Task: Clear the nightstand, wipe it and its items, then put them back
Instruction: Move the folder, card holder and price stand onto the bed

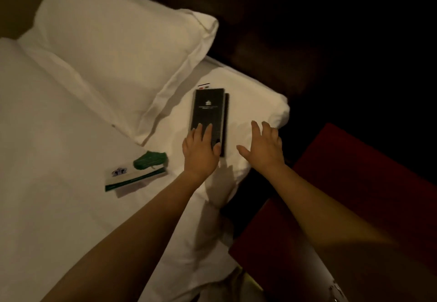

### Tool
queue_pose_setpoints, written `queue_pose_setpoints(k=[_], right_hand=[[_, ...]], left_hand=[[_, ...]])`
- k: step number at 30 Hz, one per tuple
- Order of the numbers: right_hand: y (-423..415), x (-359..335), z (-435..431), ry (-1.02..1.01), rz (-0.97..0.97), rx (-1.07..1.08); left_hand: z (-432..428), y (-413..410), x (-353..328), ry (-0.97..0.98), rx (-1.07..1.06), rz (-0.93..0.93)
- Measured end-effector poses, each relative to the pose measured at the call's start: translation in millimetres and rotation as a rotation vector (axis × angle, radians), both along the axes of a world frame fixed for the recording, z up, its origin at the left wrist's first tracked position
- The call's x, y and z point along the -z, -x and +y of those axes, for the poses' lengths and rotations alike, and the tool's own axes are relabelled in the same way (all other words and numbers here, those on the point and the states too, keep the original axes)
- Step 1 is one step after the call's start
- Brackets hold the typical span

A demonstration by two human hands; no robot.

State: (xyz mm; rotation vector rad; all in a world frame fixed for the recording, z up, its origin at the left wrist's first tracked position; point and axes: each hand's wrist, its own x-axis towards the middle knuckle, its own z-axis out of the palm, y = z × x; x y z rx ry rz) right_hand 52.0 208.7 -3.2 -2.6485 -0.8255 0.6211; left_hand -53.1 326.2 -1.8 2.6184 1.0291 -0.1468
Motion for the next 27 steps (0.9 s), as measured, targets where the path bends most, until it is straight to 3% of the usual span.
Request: queue_pose_setpoints(k=[20, 27], right_hand=[[-22.8, 25.3, -297.1, -0.015, 0.031, 0.742], [-33.8, 30.2, -383.9, -0.105, 0.010, 1.067]], left_hand=[[-246.2, -118.0, 20.3, 0.190, 0.654, -0.053], [-330.3, -160.0, 22.0, 0.411, 0.758, -0.025]])
